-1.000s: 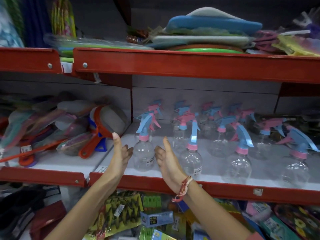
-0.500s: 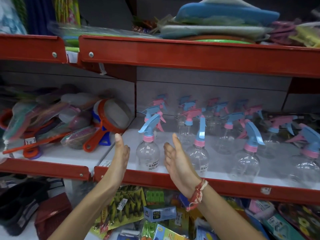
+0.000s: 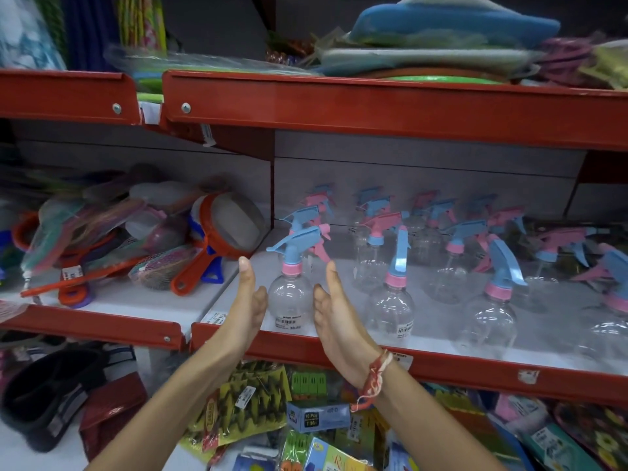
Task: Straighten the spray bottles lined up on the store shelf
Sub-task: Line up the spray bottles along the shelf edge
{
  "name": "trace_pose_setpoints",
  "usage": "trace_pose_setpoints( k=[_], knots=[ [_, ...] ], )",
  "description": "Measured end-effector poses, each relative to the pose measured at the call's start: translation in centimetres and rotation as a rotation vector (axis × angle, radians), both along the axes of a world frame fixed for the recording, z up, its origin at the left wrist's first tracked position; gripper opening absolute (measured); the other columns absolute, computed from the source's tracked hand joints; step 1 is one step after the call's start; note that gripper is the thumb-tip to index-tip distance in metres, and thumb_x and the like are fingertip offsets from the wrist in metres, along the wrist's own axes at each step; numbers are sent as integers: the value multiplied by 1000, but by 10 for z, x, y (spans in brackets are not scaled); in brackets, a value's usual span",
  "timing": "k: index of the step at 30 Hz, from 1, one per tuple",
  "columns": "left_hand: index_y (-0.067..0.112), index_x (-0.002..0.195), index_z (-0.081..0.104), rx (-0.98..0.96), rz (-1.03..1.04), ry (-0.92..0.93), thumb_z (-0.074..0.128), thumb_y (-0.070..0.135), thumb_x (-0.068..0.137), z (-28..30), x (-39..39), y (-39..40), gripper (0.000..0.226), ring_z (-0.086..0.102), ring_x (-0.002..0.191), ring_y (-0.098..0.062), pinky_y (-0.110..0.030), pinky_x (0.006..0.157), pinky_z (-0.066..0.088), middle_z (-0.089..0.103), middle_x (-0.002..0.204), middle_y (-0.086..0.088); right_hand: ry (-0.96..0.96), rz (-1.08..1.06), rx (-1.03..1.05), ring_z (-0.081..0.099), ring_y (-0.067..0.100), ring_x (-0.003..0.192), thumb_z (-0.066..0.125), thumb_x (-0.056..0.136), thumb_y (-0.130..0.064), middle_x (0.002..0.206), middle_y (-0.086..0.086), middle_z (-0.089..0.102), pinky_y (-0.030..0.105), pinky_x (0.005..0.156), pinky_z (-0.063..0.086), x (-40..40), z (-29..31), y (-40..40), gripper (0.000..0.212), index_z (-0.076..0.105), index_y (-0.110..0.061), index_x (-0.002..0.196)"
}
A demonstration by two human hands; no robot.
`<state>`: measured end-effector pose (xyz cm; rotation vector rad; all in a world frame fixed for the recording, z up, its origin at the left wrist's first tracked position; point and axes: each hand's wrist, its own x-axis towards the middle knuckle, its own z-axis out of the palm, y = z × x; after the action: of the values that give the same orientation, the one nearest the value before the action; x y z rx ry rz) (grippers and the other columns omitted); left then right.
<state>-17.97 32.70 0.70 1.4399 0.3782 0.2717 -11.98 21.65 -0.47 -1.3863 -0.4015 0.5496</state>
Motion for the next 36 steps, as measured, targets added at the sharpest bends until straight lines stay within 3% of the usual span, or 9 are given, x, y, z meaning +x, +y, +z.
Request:
trace_pose_setpoints(
  k=[6,11,14,17,19,24,30,33,36],
  knots=[
    [8,149,9,58,-52,4,-3,70,79,-3,5,5,95,15,146,-17,-31,118,8,12,159,-9,-18,4,8,12,11,147,18,87,-69,161,-1,9,34,119,8,-12,-3,-5,78,8,-25,151],
    [27,147,22,149,120,-76,4,83,72,-16,1,-2,96,16,146,-13,-37,119,9,18,159,4,-102,-44,-8,18,9,145,17,87,-69,159,-8,17,34,119,10,-21,-3,-15,73,12,-32,149],
    [39,133,45,290,327,-308,14,74,81,-26,-13,-19,70,37,132,-3,-27,107,22,43,136,27,-261,-148,-3,39,4,135,26,85,-68,149,-12,41,33,116,28,-29,-6,-39,70,43,-28,140],
    [41,114,55,323,359,-404,29,50,93,-27,-19,-44,35,47,104,22,-9,84,32,55,103,42,-416,-367,128,62,0,109,35,91,-48,118,-10,68,21,96,49,-31,-5,-72,48,68,-19,110],
    [37,108,59,302,279,-398,35,39,95,-30,-15,-60,27,51,101,20,-8,79,36,61,101,36,-458,-531,207,66,5,100,38,96,-36,106,-5,73,20,87,52,-22,-3,-92,39,70,-15,101],
    [19,120,58,166,73,-249,35,36,96,-34,3,-89,38,52,122,-11,-34,110,35,61,126,4,-428,-768,208,64,17,103,37,100,-23,105,3,70,34,98,47,27,-11,-114,31,67,-18,95],
    [22,144,34,132,5,-80,31,57,89,-34,18,-118,65,33,138,-14,-38,117,23,36,152,3,-145,-409,-2,49,20,128,24,100,-43,134,7,57,31,103,32,72,-12,-109,51,60,-13,120],
    [20,143,33,105,-20,-86,24,58,91,-27,20,-131,65,43,128,-9,-29,109,29,41,143,9,-82,-302,-12,41,18,135,21,99,-48,143,6,50,31,109,24,68,-6,-106,60,50,-8,133],
    [18,143,35,123,-47,-73,16,60,90,-17,22,-136,69,49,119,-10,-24,98,29,49,134,5,-105,-283,-35,41,18,136,21,97,-53,146,6,47,26,101,27,62,-5,-108,66,46,-8,138]
  ],
)
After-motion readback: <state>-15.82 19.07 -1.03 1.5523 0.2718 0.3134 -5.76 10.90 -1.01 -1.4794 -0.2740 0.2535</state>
